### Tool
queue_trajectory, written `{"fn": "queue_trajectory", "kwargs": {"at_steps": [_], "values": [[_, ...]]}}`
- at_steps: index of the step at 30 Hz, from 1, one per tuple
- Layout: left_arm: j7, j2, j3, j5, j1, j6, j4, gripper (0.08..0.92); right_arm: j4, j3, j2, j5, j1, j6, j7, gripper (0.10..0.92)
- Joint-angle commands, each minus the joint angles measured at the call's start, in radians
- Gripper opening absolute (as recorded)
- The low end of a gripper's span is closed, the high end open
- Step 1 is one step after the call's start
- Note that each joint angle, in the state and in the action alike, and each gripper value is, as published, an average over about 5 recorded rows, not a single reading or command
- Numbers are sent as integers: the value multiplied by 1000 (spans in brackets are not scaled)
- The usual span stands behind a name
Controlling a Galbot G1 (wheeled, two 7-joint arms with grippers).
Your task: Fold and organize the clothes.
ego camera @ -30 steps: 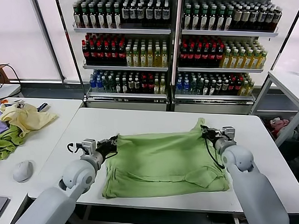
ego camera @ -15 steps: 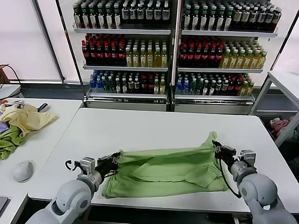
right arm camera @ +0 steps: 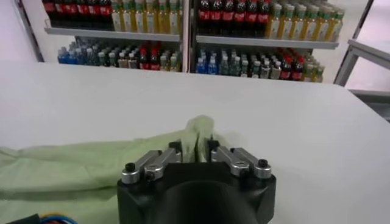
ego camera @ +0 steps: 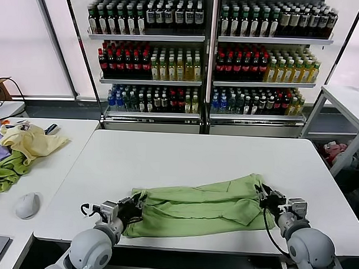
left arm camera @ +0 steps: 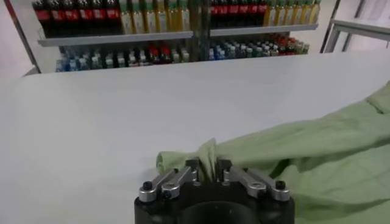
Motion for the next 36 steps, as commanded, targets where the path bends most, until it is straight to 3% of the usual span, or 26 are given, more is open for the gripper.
{"fn": "queue_trajectory", "kwargs": {"at_steps": [1,11,14,17,28,36], "values": [[-138,-161,-56,205,196,-69,-119,410,79,22,10,-38,-87,9,3,529],[-246,-345,-42,306,180,-76,33,696,92,17,31,-69,-116,26,-2,799],[-270,-378,-44,322,169,-75,62,775,96,17,32,-69,-121,28,-3,819],[-283,-401,-43,328,168,-74,79,791,99,18,31,-69,-125,30,-4,822],[-262,-393,-41,301,205,-66,52,492,110,27,16,-57,-123,30,-6,823],[-217,-258,-149,203,175,-65,44,266,116,30,14,-50,-119,30,-5,823]]}}
